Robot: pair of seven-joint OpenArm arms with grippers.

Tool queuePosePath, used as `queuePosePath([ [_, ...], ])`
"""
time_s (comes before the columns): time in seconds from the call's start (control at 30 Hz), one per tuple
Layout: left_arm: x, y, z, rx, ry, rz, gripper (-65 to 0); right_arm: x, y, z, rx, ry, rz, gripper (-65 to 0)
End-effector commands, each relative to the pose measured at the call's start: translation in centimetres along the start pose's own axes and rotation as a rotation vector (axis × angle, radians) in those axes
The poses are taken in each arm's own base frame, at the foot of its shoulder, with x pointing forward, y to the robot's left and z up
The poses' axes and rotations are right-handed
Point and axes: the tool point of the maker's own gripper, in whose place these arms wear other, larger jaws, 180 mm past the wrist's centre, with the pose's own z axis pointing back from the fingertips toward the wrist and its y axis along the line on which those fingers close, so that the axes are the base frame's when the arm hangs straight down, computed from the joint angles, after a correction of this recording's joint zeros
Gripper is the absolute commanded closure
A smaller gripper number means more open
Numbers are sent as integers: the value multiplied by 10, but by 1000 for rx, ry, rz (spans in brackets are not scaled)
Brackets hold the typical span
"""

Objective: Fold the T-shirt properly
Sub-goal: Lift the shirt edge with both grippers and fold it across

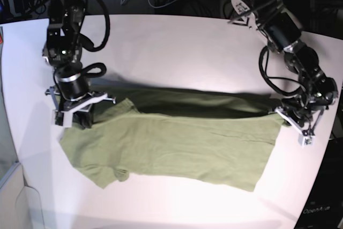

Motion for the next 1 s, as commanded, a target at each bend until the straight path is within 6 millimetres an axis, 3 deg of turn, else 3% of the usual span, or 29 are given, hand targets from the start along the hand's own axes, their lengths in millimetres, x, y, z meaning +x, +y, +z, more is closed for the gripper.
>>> queuePosePath([
  [0.0, 23, 5, 3, 10, -57, -3, -18, 11, -1, -1, 0, -38, 5, -6],
  [0.2, 34, 5, 3, 6, -76, -4, -18, -9, -15, -14, -24, 20, 12, -6],
  [0.37, 47, 5, 4, 6, -127, -2, -18, -2, -19, -21, -29, 11, 22, -6],
  [0.6, 72, -18, 2, -17, -183, -66, -18, 5, -18, -25, -27, -1, 23, -6],
  [0.8, 63, -23, -9, -35, -158, -40, -18, 4, -18, -25, -27, 0, 21, -6],
  [0.97, 64, -6, -7, -10, -168, -44, -18, 8, -17, -26, -26, -9, 21, -6],
])
